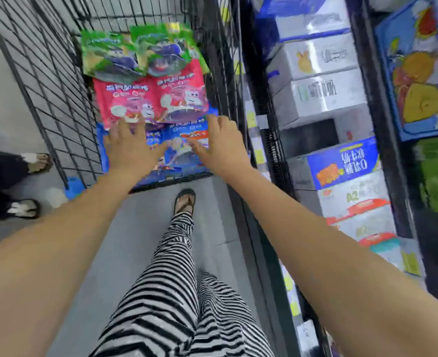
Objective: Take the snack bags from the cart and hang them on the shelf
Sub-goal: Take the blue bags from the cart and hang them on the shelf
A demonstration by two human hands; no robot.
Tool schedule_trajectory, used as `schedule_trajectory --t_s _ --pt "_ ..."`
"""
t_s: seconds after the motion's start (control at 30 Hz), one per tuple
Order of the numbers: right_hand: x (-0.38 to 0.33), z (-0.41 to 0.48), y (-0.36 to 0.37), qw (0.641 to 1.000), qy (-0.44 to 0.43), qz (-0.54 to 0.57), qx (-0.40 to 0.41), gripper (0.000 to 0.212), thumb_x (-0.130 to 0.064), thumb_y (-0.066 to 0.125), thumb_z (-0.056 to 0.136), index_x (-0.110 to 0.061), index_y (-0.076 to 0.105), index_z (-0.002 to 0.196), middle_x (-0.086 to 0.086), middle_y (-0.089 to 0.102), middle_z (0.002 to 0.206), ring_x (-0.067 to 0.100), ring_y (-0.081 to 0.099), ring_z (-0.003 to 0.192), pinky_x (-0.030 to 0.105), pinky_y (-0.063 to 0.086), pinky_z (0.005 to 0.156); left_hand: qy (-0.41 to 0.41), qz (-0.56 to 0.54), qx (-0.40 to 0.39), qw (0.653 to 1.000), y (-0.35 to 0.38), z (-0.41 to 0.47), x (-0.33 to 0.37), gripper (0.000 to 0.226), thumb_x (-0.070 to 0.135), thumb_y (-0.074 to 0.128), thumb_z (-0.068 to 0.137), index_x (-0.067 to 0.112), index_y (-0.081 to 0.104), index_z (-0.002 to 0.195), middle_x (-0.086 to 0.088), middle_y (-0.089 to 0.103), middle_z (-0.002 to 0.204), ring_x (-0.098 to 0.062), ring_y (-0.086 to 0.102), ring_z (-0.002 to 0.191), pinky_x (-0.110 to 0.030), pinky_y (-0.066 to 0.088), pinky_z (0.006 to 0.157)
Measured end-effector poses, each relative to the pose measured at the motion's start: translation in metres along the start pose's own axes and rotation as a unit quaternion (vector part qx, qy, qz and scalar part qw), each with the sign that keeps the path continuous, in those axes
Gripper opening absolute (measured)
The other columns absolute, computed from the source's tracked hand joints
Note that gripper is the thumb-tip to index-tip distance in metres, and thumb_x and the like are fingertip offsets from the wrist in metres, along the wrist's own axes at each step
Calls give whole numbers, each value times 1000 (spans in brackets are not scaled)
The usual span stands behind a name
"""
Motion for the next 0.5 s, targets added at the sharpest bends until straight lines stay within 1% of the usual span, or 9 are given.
schedule_trajectory --t_s 0.1,0.2,0.27,0.33,0.37,0.4,0.43,0.47,0.5 --pt "7 33 34 997 39 9 -71 65 -46 53 92 -5 36 139 22 47 129 39 44 117 44 36 96 -86 -17 -17 996 18 18 -34 89 61 60 82 7 31 147 -30 30 149 -46 30 135 -51 27 109" --pt "22 57 60 982 131 31 -130 75 -52 56 88 -6 32 142 24 43 134 40 41 124 45 35 100 -218 -93 -86 968 53 22 -64 96 57 62 83 4 20 151 -30 25 150 -43 26 139 -44 25 111" --pt "34 70 77 963 206 62 -162 81 -54 61 84 -5 31 141 26 42 136 40 40 127 43 36 101 -262 -132 -115 949 73 27 -79 108 68 59 77 4 15 152 -30 27 150 -44 27 138 -46 30 109" --pt "45 80 87 933 289 135 -167 87 -50 68 80 -4 27 143 25 40 140 38 42 129 40 39 99 -258 -147 -112 948 81 34 -85 119 79 55 61 7 23 150 -26 37 147 -44 35 133 -46 37 103" --pt "51 83 94 914 325 176 -167 91 -47 72 78 -4 26 143 22 41 141 35 46 126 38 42 96 -259 -163 -102 947 80 37 -83 119 78 59 60 7 26 149 -24 39 146 -42 39 131 -45 40 101" --pt "53 85 95 898 349 210 -164 91 -43 75 75 -2 28 141 17 46 137 30 52 119 37 46 90 -268 -191 -97 939 84 41 -86 116 70 69 63 6 25 149 -23 39 147 -40 42 130 -44 41 99" --pt "57 88 103 886 364 241 -156 85 -40 79 73 1 35 133 12 52 127 26 57 107 36 49 81 -285 -224 -92 927 86 42 -87 115 60 78 63 6 24 149 -20 41 147 -38 45 129 -45 43 98" --pt "60 88 106 874 381 262 -149 76 -37 82 70 3 43 121 9 54 114 23 59 94 35 49 72 -293 -253 -86 918 88 43 -90 118 56 84 59 8 24 149 -16 44 145 -35 49 126 -44 46 96" --pt "62 88 111 861 392 294 -137 74 -38 88 62 3 47 110 8 57 106 21 60 86 33 50 65 -299 -281 -82 908 87 42 -91 121 57 87 53 10 28 148 -11 49 142 -31 53 123 -42 48 94"
Point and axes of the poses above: each hand's wrist, its own z-axis towards the middle knuckle, its own y-axis out of the palm, x = y × z, the point moved 6 cm from there along z, towards the middle knuckle
